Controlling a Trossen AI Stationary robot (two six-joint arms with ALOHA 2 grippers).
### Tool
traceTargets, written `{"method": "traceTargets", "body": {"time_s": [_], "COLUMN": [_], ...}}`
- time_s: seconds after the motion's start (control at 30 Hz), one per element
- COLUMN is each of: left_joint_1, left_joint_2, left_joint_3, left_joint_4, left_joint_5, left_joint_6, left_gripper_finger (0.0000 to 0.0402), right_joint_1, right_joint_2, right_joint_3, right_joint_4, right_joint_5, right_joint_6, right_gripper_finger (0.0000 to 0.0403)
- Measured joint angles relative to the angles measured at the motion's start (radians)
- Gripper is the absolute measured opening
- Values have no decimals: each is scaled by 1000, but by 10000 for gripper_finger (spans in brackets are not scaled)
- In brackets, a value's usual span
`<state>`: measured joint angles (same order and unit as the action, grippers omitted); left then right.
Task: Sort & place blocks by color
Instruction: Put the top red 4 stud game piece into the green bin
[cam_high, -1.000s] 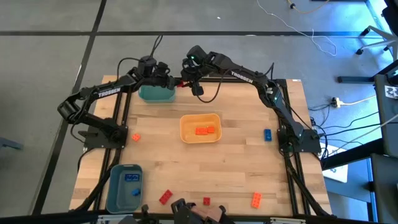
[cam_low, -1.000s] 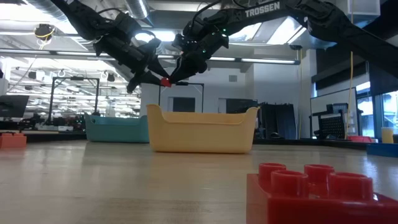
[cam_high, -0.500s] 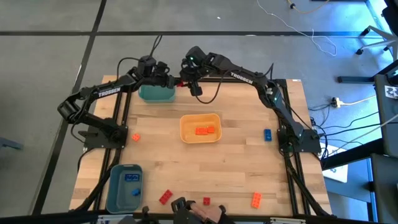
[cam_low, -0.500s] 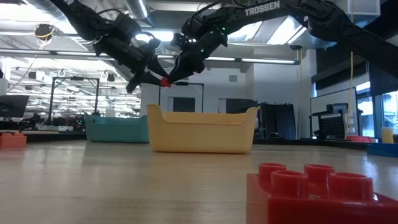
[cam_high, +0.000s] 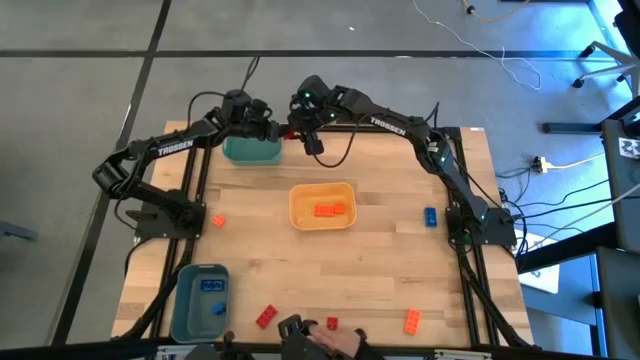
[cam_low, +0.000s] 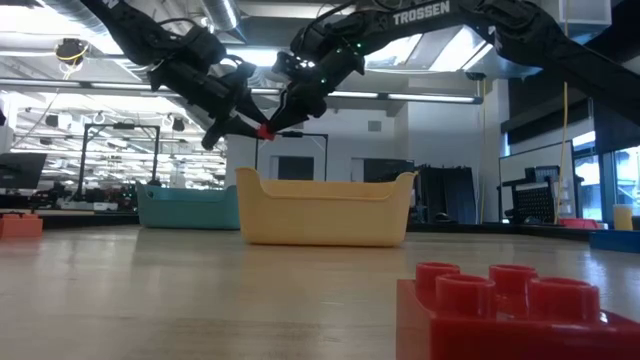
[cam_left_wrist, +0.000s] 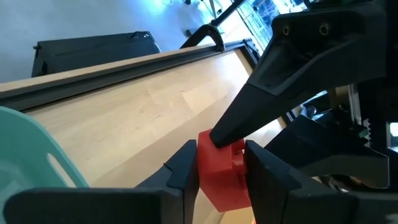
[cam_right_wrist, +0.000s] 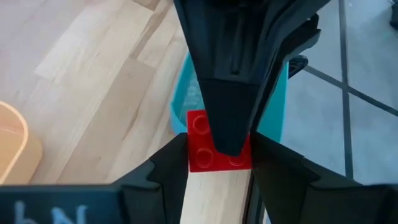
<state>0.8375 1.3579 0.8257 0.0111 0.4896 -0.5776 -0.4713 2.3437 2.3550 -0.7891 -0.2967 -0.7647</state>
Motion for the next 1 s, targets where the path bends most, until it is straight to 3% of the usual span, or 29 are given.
{"method": "traceTargets", "body": {"time_s": [0.23,0.47,0.77,1.0], "left_joint_1": [21,23,85,140], "left_joint_2": [3,-3,-28,-87], "left_joint_3": [-7,-2,-2,48], "left_joint_4": [-42,-85,-200,-410], "left_joint_5": [49,10,-143,-361], "left_joint_6": [13,47,96,182], "left_gripper_finger": [97,97,97,97], "right_joint_1": [-13,-25,-48,-72], "right_joint_2": [-53,-92,-167,-224], "right_joint_3": [5,2,2,2], "right_joint_4": [9,-10,-65,-149], "right_joint_5": [67,100,157,158], "right_joint_6": [-4,-5,-2,22], "right_gripper_finger": [166,166,166,166]}}
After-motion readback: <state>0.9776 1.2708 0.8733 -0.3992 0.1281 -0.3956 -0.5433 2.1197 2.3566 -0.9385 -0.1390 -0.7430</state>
